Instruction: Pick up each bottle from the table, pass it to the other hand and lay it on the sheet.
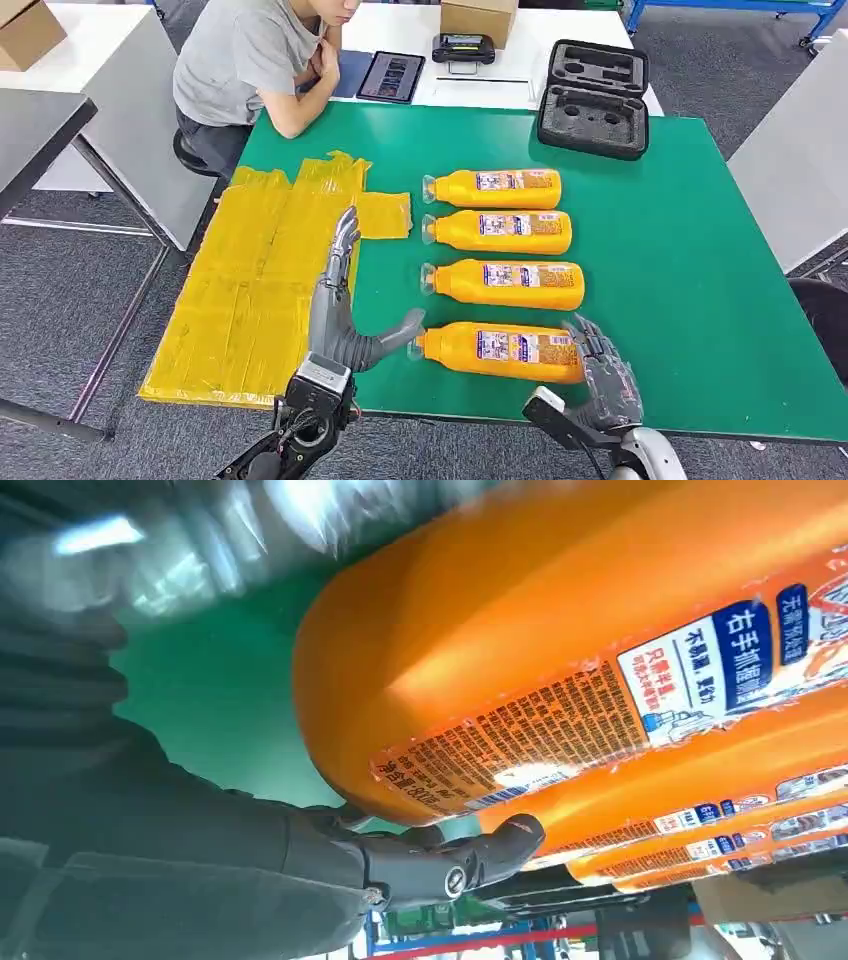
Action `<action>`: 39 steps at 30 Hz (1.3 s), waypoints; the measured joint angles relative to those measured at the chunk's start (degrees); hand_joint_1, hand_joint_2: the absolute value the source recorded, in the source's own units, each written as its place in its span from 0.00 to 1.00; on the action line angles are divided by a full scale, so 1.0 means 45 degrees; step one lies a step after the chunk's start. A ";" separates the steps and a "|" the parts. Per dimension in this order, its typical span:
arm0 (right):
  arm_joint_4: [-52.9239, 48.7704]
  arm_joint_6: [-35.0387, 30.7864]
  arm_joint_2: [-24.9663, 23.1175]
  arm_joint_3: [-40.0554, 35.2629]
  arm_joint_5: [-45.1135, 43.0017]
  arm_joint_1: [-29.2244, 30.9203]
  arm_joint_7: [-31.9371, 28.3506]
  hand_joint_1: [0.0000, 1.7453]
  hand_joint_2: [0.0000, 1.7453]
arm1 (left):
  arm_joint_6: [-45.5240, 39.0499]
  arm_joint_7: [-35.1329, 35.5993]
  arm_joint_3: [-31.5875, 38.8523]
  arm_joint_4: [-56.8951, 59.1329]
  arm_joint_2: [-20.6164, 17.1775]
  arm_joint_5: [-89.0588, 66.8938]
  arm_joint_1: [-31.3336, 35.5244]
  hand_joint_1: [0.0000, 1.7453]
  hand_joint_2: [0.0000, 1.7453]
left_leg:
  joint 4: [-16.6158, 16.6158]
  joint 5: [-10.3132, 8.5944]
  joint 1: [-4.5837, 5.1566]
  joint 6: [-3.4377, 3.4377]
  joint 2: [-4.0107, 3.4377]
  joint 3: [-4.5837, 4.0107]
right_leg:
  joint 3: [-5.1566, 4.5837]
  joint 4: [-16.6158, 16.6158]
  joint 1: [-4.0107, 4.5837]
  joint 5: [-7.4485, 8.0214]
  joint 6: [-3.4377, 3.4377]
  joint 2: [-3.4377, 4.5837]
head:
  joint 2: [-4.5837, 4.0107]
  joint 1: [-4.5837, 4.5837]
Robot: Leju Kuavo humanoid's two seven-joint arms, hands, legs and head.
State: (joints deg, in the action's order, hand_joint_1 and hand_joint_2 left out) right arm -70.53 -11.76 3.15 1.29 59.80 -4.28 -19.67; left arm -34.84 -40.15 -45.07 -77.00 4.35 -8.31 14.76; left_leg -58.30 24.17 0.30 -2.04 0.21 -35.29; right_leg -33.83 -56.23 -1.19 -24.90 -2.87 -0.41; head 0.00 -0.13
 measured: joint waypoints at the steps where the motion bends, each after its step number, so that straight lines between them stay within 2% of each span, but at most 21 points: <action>1: 0.0000 0.0000 0.0000 -0.0005 0.0000 0.0001 0.0000 0.00 1.00 | 0.0000 0.0000 0.0000 0.0000 0.0000 0.0000 0.0000 0.00 1.00 | 0.0000 0.0000 0.0000 0.0000 0.0000 0.0000 | 0.0000 0.0000 0.0000 0.0000 0.0000 0.0000 | 0.0000 0.0000; 12: 0.0515 0.0986 0.0048 -0.0151 -0.0928 0.0499 -0.0326 0.00 1.00 | -0.0112 0.0000 -0.0005 -0.0097 0.0000 0.0000 -0.0012 0.00 1.00 | 0.0000 0.0000 0.0000 0.0000 -0.0002 0.0001 | 0.0000 0.0001 0.0000 0.0001 0.0000 0.0002 | 0.0000 0.0000; 13: 0.0573 0.1020 0.0049 -0.0165 -0.0961 0.0548 -0.0330 0.04 1.00 | -0.0112 0.0000 -0.0005 -0.0097 0.0000 -0.0004 -0.0013 0.00 1.00 | 0.0000 0.0000 0.0000 0.0000 -0.0002 0.0002 | 0.0000 0.0000 0.0000 0.0001 0.0000 0.0002 | 0.0000 0.0004; 14: 0.0607 0.1049 0.0053 -0.0179 -0.0976 0.0581 -0.0335 0.98 1.00 | -0.0107 0.0000 -0.0005 -0.0102 0.0000 0.0000 -0.0015 0.00 1.00 | 0.0000 0.0000 0.0000 0.0000 -0.0002 0.0003 | 0.0000 0.0000 0.0001 0.0000 0.0000 0.0001 | 0.0000 0.0000; 17: 0.0709 0.1292 0.0073 -0.0267 -0.0996 0.0630 -0.0355 0.99 1.00 | -0.0024 -0.0005 -0.0005 -0.0102 0.0005 -0.0005 -0.0015 0.00 1.00 | 0.0000 0.0000 -0.0002 0.0000 -0.0002 0.0003 | -0.0001 0.0000 0.0002 0.0000 0.0000 0.0001 | 0.0000 0.0000; 21: 0.0825 0.1462 0.0160 -0.0422 -0.0957 0.0737 -0.0480 0.95 1.00 | 0.0078 0.0000 -0.0005 -0.0102 0.0010 -0.0019 -0.0014 0.00 1.00 | 0.0000 0.0000 -0.0002 0.0000 -0.0004 0.0004 | -0.0001 0.0000 0.0002 0.0000 0.0000 0.0003 | 0.0000 0.0000; 31: 0.0622 0.1948 0.0379 -0.1054 -0.1244 0.0694 -0.0816 1.00 1.00 | 0.0209 0.0000 -0.0058 -0.0112 0.0063 -0.0015 -0.0009 0.00 1.00 | 0.0000 0.0001 -0.0004 0.0001 -0.0006 0.0023 | 0.0007 0.0002 0.0004 0.0000 0.0000 0.0008 | 0.0000 0.0000; 35: 0.0612 0.2030 0.0471 -0.1190 -0.1545 0.0677 -0.0923 1.00 1.00 | 0.0233 0.0000 -0.0078 -0.0112 0.0117 0.0000 -0.0003 0.00 1.00 | 0.0000 0.0001 -0.0004 0.0001 -0.0006 0.0025 | 0.0012 0.0002 0.0003 0.0000 0.0000 0.0008 | 0.0000 0.0000; 39: 0.0612 0.2210 0.0466 -0.1205 -0.2605 0.0620 -0.1638 1.00 1.00 | 0.0204 0.0000 -0.0107 -0.0112 0.0117 0.0000 -0.0004 0.00 1.00 | 0.0000 0.0001 -0.0003 0.0001 -0.0005 0.0022 | 0.0013 0.0001 0.0002 0.0000 0.0000 0.0007 | 0.0000 0.0000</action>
State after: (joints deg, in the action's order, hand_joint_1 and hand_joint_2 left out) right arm -67.78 -1.81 5.25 -4.13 48.08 -1.50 -27.04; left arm -33.92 -40.15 -45.55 -77.50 4.87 -8.31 14.74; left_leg -58.30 24.17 0.29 -2.04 0.19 -35.20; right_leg -33.77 -56.22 -1.18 -24.90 -2.87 -0.37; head 0.00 -0.13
